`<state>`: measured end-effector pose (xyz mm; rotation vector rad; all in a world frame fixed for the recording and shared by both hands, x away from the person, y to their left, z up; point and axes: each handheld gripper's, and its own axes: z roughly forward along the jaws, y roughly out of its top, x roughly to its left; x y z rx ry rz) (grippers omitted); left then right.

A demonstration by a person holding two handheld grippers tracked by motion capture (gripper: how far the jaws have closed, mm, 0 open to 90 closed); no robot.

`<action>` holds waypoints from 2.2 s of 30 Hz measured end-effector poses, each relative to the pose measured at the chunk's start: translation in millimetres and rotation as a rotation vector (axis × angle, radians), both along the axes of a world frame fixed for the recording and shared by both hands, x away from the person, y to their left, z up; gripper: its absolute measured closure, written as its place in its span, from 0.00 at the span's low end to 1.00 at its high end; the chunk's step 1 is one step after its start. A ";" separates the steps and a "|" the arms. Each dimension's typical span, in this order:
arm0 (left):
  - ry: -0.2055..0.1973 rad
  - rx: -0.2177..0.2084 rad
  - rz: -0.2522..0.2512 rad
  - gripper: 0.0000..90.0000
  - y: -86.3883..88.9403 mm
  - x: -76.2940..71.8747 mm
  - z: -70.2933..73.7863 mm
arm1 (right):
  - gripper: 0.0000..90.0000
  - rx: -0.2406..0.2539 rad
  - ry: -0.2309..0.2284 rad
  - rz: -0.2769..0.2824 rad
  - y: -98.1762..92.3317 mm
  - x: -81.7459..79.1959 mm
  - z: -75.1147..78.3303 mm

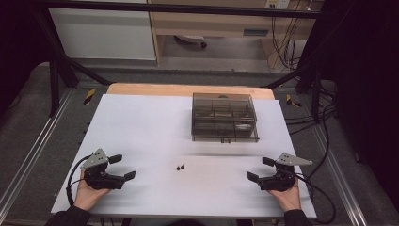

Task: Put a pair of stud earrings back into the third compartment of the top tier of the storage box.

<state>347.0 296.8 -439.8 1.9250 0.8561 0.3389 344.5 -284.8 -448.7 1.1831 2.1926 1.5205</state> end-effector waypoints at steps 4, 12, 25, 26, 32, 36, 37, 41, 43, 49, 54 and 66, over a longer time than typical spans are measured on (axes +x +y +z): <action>0.004 0.000 0.001 0.09 0.2 0.7 -0.4 | 0.00 -0.003 0.002 0.000 -0.3 0.1 0.3; 0.003 0.001 0.007 0.09 0.1 1.5 -0.7 | 0.00 0.001 -0.002 0.005 1.1 -0.1 0.4; 0.003 0.005 0.013 0.09 0.6 1.5 -1.6 | 0.00 -0.024 0.004 0.047 21.1 2.1 1.9; 0.005 0.006 0.011 0.09 0.7 1.7 -1.9 | 0.00 -0.026 0.006 0.048 22.5 2.2 1.9; 0.002 0.003 0.015 0.09 1.4 1.5 -1.2 | 0.00 -0.019 0.004 0.051 31.3 3.7 3.8; 0.004 0.005 0.017 0.09 1.5 1.7 -1.7 | 0.00 -0.031 -0.002 0.059 40.1 5.1 5.7; 0.004 0.006 0.017 0.09 1.5 1.8 -1.8 | 0.00 -0.031 0.000 0.063 42.5 5.3 6.1; 0.005 0.008 0.016 0.09 1.7 2.1 -2.0 | 0.00 -0.037 0.003 0.072 51.4 7.0 7.0; 0.006 0.010 0.018 0.09 1.7 2.0 -2.2 | 0.00 -0.046 -0.006 0.077 56.9 7.6 8.4; 0.006 0.009 0.021 0.09 2.2 2.1 -2.2 | 0.00 -0.038 -0.001 0.102 72.5 9.9 10.7; 0.006 0.011 0.021 0.09 1.7 2.3 -2.6 | 0.00 -0.048 0.008 0.113 87.1 12.5 11.6; 0.008 0.012 0.026 0.09 2.4 2.7 -3.2 | 0.01 -0.084 0.021 0.142 128.0 19.5 13.5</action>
